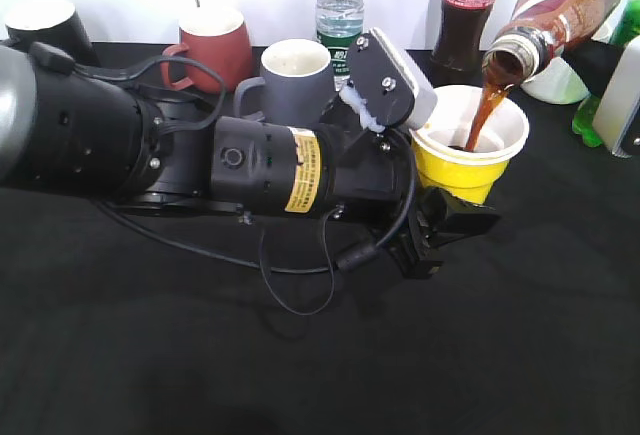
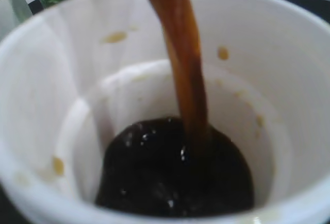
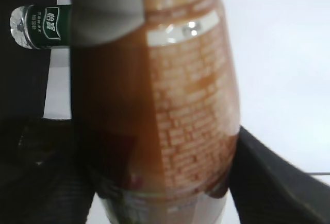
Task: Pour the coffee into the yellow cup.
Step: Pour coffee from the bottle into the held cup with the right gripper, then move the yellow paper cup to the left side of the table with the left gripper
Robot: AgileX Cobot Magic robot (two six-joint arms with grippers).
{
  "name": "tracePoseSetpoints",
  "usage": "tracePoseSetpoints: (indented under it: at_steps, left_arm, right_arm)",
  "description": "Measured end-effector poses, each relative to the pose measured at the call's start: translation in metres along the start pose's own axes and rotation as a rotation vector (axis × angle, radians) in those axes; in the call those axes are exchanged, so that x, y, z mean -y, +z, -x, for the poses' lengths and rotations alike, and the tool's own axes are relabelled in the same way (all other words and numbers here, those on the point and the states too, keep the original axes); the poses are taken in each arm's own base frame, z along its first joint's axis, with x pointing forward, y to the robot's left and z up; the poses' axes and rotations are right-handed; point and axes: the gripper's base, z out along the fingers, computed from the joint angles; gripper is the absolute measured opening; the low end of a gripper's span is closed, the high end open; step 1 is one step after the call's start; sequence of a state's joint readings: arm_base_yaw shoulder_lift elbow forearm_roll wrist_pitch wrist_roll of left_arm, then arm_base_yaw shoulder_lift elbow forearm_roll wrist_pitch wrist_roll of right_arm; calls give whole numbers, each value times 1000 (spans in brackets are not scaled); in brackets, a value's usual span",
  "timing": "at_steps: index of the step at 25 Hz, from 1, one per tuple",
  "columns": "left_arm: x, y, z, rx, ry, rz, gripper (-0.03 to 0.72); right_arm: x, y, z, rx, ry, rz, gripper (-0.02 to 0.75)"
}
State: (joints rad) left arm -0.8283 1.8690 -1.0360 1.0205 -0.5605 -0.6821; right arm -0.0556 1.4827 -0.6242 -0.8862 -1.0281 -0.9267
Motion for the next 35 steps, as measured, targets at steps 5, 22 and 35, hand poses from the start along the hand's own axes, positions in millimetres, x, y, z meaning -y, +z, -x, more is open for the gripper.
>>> tracePoseSetpoints:
  at_steps: [5,22,35]
  left_arm:
    - [0,0,0,-2,0,2,458]
    - [-22,-11,-3,21,-23,43,458]
    - [-112,-70,-42,-111,-68,321,450]
  right_arm:
    - [0,0,0,-1,0,-3,546]
    - [-6,0,8,32,1273,107,546]
    - [-1,0,-1,-13,1493,1,546]
